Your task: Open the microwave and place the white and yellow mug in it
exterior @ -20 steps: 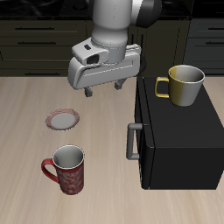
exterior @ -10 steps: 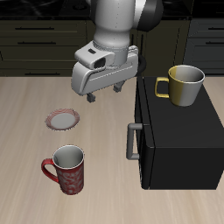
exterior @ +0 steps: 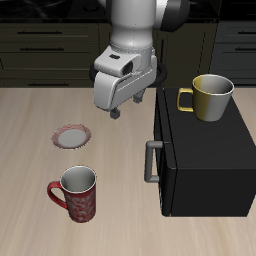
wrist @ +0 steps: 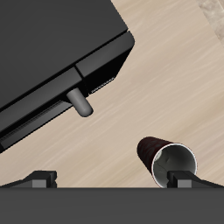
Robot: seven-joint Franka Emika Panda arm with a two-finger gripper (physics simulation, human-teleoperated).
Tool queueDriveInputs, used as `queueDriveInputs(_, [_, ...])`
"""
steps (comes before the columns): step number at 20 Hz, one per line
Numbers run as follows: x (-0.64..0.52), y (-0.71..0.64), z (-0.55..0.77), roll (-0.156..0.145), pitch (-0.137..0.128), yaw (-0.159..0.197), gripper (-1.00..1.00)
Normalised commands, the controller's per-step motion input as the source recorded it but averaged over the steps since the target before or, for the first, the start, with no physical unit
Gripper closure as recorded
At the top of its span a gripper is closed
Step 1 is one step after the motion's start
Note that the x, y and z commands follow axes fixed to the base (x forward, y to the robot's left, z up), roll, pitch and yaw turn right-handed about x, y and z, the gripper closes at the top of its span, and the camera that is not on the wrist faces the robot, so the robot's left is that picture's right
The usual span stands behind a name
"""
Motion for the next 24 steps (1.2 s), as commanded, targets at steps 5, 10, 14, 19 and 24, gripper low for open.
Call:
queueDriveInputs(5, [0.02,0.11,-0.02,0.055,-0.034,0.223,-1.00])
queueDriveInputs(10, [0.00,0.07,-0.03,0.024,-0.032,0.159,-1.00])
queueDriveInputs(14, [0.07,0.00,-0.03,-0.019,0.016,0.054,-1.00])
queueDriveInputs(19, [0.00,0.00,-0.15,0.002,0.008,0.140,-1.00])
queueDriveInputs(24, [-0.04,0.19,-0.20,0.034,0.013,0.087,-1.00])
